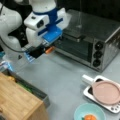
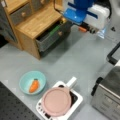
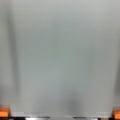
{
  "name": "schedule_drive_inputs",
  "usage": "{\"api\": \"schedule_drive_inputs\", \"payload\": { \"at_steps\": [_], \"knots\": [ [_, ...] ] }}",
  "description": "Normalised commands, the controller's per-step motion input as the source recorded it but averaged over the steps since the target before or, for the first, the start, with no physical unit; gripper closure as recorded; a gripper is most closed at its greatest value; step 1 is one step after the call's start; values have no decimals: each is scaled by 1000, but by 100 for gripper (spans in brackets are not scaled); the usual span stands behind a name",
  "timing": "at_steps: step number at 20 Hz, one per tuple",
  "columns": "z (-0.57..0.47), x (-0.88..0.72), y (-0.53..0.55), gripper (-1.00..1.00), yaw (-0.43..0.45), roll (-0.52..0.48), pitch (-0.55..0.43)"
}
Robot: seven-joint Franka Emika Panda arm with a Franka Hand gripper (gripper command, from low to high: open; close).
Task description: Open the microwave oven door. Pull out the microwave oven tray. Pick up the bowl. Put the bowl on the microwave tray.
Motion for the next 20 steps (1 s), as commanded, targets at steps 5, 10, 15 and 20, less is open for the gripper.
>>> {"api": "schedule_drive_inputs", "payload": {
  "at_steps": [5, 10, 15, 20],
  "knots": [
    [-7, 27, -27, -100, 173, 170, 48],
    [7, 48, -76, -100, 135, 51, -17],
    [93, -7, 8, -100, -9, 289, 127],
    [259, -69, 126, -100, 2, 542, 206]
  ]
}}
